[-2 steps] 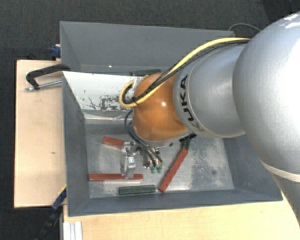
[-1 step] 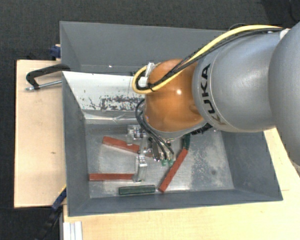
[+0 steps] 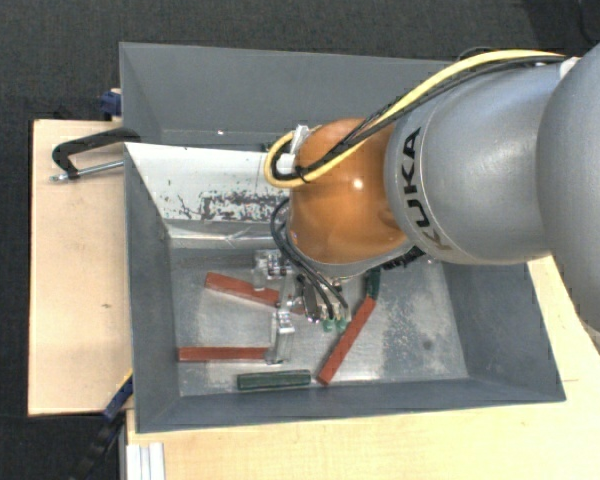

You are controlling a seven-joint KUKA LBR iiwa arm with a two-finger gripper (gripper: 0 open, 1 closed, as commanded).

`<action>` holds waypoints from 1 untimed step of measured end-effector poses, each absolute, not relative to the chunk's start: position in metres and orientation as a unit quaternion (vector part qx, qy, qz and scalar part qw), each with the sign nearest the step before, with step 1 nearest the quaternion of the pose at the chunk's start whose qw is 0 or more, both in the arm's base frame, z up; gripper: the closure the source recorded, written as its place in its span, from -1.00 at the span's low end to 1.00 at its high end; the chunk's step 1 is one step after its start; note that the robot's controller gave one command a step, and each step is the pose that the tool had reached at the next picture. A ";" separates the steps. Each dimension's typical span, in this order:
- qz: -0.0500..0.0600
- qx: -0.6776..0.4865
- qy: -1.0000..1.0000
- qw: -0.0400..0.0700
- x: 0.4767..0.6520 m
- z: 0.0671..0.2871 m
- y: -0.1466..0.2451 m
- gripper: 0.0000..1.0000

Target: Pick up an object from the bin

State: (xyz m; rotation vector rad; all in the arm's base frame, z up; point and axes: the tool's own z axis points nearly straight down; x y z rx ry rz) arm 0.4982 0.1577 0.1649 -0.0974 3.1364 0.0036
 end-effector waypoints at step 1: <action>0.002 -0.059 0.998 0.004 0.504 0.123 0.156 -1.00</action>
Offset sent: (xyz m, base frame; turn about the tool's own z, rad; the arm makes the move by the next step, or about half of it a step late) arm 0.0082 0.0517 -0.0916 0.0525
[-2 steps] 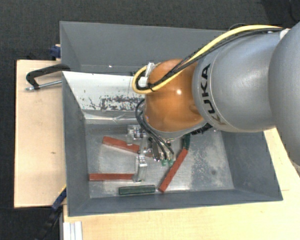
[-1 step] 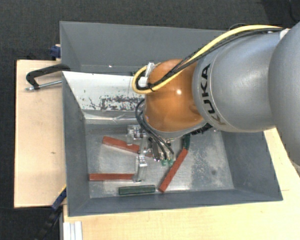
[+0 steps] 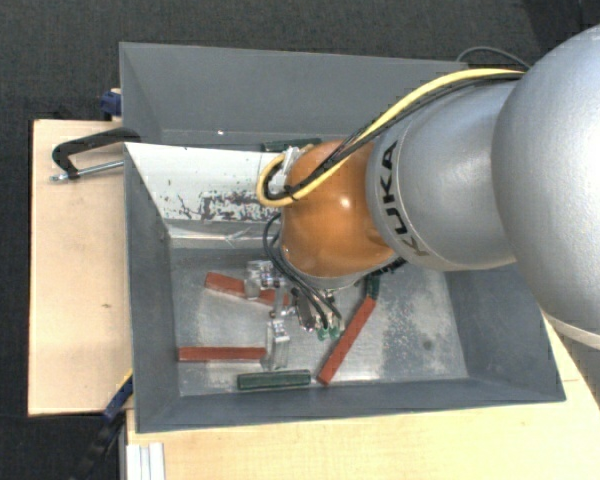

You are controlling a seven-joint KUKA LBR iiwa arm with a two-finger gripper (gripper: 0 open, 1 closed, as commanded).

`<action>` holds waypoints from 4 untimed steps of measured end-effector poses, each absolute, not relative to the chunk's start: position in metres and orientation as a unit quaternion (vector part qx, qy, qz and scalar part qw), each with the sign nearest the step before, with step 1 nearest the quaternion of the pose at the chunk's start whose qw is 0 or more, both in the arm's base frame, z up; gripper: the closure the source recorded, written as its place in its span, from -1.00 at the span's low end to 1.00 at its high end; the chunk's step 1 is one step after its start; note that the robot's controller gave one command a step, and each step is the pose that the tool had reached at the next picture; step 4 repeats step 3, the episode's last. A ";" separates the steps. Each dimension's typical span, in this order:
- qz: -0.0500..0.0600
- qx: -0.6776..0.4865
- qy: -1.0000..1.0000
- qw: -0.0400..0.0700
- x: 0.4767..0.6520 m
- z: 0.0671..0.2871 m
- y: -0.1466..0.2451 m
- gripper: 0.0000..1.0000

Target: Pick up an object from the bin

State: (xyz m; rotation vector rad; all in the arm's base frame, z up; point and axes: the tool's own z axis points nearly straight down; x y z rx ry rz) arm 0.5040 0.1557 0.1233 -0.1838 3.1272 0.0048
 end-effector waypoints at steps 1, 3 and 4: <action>0.001 -0.021 1.000 0.001 0.506 0.085 0.190 -1.00; 0.000 -0.007 1.000 0.000 0.493 0.084 0.149 1.00; 0.000 -0.007 1.000 0.000 0.493 0.084 0.149 1.00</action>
Offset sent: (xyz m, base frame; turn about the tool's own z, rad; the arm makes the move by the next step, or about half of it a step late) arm -0.0116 -0.0078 -0.0397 0.1039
